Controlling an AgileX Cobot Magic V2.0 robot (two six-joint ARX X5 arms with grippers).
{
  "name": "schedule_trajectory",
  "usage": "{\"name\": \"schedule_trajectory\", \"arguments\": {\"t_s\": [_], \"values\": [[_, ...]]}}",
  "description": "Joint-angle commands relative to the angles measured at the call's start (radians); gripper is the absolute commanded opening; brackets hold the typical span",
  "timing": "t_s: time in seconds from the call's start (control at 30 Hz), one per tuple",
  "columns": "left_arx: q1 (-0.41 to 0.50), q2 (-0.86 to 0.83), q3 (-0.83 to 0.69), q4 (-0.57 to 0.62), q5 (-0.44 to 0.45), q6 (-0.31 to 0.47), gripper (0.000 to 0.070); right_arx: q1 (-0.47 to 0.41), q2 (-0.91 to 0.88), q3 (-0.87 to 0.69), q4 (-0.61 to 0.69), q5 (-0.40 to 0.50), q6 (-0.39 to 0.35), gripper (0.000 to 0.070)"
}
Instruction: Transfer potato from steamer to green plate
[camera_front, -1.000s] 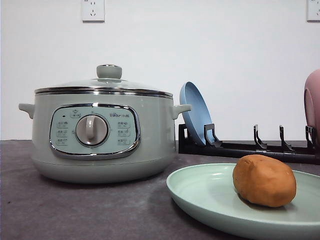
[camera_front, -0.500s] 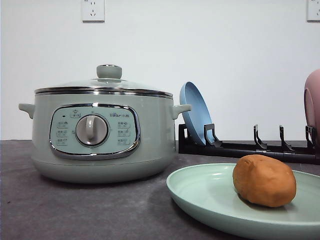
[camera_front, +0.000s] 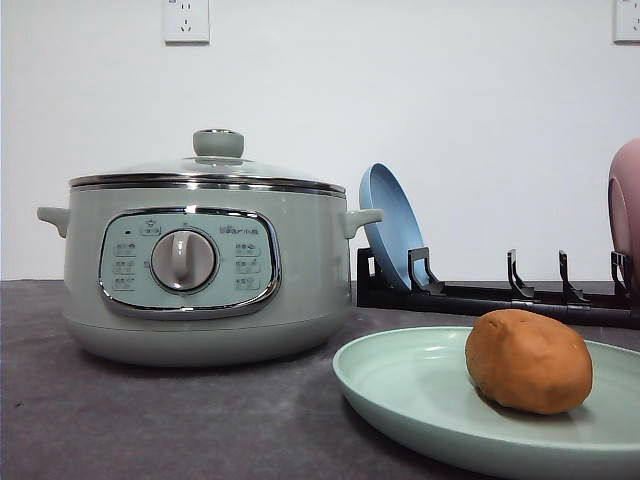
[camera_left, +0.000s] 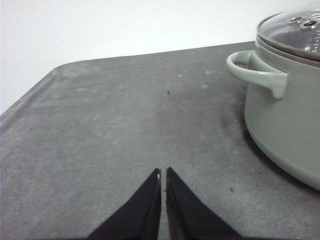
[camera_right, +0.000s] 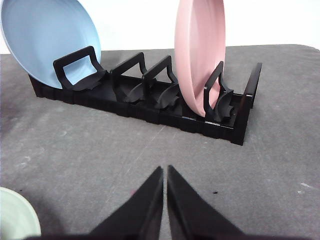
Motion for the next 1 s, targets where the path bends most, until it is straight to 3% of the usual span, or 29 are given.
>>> {"name": "schedule_trajectory", "arguments": {"t_s": [0.0, 0.97], "values": [[0.003, -0.002, -0.02, -0.006, 0.0, -0.003, 0.001, 0.0, -0.002, -0.005, 0.011, -0.002, 0.003, 0.0], [0.003, -0.002, -0.02, -0.006, 0.0, -0.003, 0.001, 0.0, -0.002, -0.005, 0.011, -0.002, 0.003, 0.0]]}}
